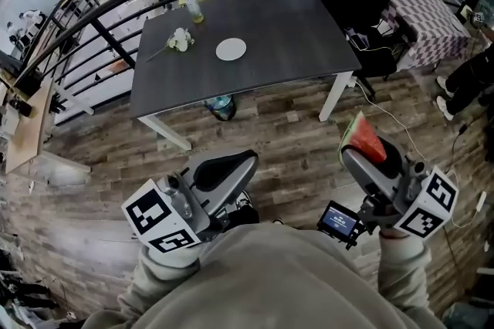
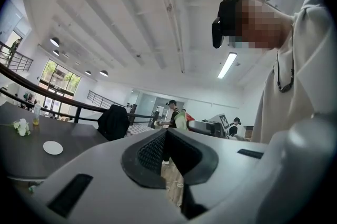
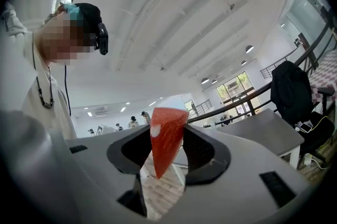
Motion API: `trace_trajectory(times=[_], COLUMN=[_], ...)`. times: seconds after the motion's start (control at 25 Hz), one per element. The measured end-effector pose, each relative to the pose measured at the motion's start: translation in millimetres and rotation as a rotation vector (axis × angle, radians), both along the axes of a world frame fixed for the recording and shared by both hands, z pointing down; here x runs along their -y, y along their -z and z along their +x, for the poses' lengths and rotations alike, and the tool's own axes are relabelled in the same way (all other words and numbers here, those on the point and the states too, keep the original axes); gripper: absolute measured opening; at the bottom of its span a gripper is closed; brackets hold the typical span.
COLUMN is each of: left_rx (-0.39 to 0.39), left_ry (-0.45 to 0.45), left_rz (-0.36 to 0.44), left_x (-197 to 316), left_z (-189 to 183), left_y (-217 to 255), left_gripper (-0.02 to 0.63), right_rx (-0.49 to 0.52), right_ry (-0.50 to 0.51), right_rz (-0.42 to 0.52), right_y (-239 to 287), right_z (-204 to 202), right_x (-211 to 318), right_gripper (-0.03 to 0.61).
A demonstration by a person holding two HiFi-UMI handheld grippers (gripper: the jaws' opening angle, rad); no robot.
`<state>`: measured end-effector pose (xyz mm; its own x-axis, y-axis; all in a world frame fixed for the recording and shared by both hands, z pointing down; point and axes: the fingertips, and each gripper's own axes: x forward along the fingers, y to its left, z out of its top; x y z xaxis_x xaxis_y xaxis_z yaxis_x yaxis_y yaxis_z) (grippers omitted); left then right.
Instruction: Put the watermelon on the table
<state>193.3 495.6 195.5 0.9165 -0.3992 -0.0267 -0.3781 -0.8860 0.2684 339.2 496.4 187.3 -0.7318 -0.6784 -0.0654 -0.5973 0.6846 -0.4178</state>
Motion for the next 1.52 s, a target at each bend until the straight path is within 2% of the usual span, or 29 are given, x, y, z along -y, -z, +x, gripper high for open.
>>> trace_trajectory(times=[0.44,0.84,1.16,1.4,1.52], left_rx=[-0.011,-0.053,-0.055,-0.068,-0.068], left_ry=[-0.04,-0.09,-0.094,-0.098,-0.053], left_rz=[-0.029,-0.037,-0.054,-0.05,-0.054], left_x=[56,123,171,182,193], left_z=[-18,-54,-100,-145,-169], left_y=[-12,-13,-20,-27,-34], left_gripper=[0.005,0.005,0.005,0.005,0.005], right_rx=[-0.026,-0.066,-0.098,-0.095,-0.096], right_ry=[-0.025,-0.059,-0.051,0.027,0.068], right_rz=[-0.028,-0.033,-0.053,-0.062,-0.059], right_y=[-9,-2,2,-3,-4], right_z=[-21,-64,-116,-170,-195], right_x=[52,112,161,198,213], right_gripper=[0.186,0.186,0.186,0.186,0.186])
